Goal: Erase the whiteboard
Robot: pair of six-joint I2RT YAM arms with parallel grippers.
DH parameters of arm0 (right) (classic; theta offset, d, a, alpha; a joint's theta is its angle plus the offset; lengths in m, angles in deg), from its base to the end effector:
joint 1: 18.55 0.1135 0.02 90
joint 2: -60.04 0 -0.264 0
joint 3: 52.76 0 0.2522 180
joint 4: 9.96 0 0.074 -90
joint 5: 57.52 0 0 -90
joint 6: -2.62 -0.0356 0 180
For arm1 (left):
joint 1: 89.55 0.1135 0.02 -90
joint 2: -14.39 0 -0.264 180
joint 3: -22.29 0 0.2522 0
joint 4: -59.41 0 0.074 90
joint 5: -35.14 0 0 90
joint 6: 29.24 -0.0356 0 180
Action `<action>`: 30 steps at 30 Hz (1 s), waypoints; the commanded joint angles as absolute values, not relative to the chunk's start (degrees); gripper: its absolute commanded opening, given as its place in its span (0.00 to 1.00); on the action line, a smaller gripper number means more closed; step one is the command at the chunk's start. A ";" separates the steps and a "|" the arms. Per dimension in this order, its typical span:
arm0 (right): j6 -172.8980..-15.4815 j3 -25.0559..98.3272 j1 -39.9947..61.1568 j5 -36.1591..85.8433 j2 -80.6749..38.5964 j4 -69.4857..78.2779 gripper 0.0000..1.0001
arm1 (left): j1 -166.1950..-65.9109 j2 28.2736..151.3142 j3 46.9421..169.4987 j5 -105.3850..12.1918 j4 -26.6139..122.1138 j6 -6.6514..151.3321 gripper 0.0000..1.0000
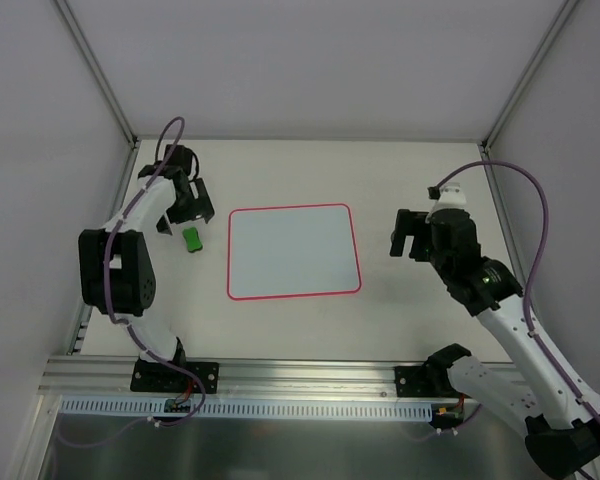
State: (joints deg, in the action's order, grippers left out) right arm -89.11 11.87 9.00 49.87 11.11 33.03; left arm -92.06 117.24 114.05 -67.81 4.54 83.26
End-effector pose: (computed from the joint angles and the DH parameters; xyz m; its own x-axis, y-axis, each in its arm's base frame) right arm 0.1692 0.0763 0.3313 -0.4125 -0.1827 -0.8924 -0.1935 0.9749 -0.1101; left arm 0.3705 -0.0083 0.2231 -0.8244 -0.3372 -0.4547 -0.3940 0.9185 0.0332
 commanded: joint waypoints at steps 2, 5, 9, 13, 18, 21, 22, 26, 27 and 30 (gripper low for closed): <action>-84.48 19.61 8.70 55.94 15.21 36.31 0.99 | -91.40 100.13 113.75 -64.27 3.99 81.95 0.99; -82.03 22.43 8.70 59.28 17.75 37.99 0.99 | -91.40 89.06 112.43 -64.35 4.16 80.45 0.99; -79.30 26.64 8.70 61.13 21.80 38.08 0.99 | -91.40 75.24 110.24 -64.17 4.07 77.30 0.99; -76.04 29.98 8.70 64.38 24.09 38.08 0.99 | -91.40 63.28 110.75 -65.57 3.90 76.32 0.99; -71.56 33.42 8.70 66.58 25.85 37.38 0.99 | -91.40 51.94 114.09 -66.11 3.99 73.78 0.99; -69.62 33.86 8.70 66.41 26.82 35.97 0.99 | -91.40 48.33 115.59 -66.20 3.99 72.45 0.99; -69.10 33.69 8.70 66.15 27.60 35.10 0.99 | -91.40 47.62 115.94 -66.20 3.99 71.75 0.99; -67.78 32.81 8.70 65.18 29.45 33.86 0.99 | -91.40 45.24 117.61 -66.46 3.99 70.69 0.99; -67.60 32.37 8.70 65.09 29.80 33.60 0.99 | -91.40 44.89 118.14 -66.63 3.90 70.69 0.99; -67.16 31.93 8.70 64.39 30.60 33.24 0.99 | -91.40 44.54 118.40 -66.55 3.99 70.78 0.99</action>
State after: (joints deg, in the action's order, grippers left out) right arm -69.55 32.33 9.00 64.56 29.54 36.51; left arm -92.06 44.52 117.33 -65.86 4.13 72.66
